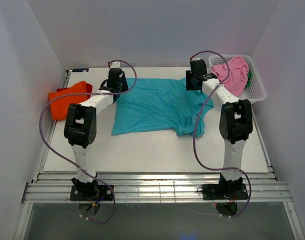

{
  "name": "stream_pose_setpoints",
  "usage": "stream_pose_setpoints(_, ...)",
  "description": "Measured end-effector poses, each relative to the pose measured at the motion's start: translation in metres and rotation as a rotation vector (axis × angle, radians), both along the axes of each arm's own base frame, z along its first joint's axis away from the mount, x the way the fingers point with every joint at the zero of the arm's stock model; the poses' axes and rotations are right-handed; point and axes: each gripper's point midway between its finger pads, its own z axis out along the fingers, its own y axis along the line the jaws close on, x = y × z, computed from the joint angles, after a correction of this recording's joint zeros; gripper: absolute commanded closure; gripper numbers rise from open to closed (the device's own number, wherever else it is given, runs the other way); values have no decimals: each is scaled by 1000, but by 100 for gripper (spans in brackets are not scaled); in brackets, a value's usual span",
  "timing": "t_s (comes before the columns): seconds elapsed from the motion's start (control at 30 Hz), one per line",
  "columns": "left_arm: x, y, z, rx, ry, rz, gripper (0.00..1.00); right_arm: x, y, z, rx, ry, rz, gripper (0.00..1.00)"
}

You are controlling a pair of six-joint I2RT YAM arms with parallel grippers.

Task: Fold and stack the t-shirts
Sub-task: Flatten out the tshirt

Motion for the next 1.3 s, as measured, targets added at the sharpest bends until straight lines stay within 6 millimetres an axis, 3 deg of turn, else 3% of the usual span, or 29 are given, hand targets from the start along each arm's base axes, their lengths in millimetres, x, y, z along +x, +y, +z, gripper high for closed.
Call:
stream_pose_setpoints(0.07, 14, 3, -8, 0, 5, -3, 40, 24, -3, -11, 7, 0, 11, 46)
stream_pose_setpoints(0.27, 45, 9, -37, -2, 37, -5, 38, 72, -13, -36, 71, 5, 38, 35)
stream_pose_setpoints(0.4, 58, 12, -51, 7, 41, -6, 38, 91, -17, -46, 137, 5, 70, 34)
stream_pose_setpoints(0.43, 60, 11, -53, 10, 42, -8, 38, 95, -19, -48, 152, 2, 75, 29)
stream_pose_setpoints(0.63, 80, 13, -61, 35, 23, -10, 38, 106, -27, -60, 207, 1, 92, 25)
stream_pose_setpoints(0.77, 92, 15, -62, 45, 3, -4, 38, 111, -20, -65, 242, -4, 116, 25)
stream_pose_setpoints(0.9, 94, 26, -70, 55, 15, 15, 38, 116, -10, -66, 283, -12, 144, 24)
stream_pose_setpoints(1.1, 100, 45, -70, 55, 12, 47, 38, 116, -4, -87, 302, 13, 162, 24)
stream_pose_setpoints(1.3, 106, 56, -78, 50, 15, 59, 38, 121, -3, -85, 308, -4, 165, 24)
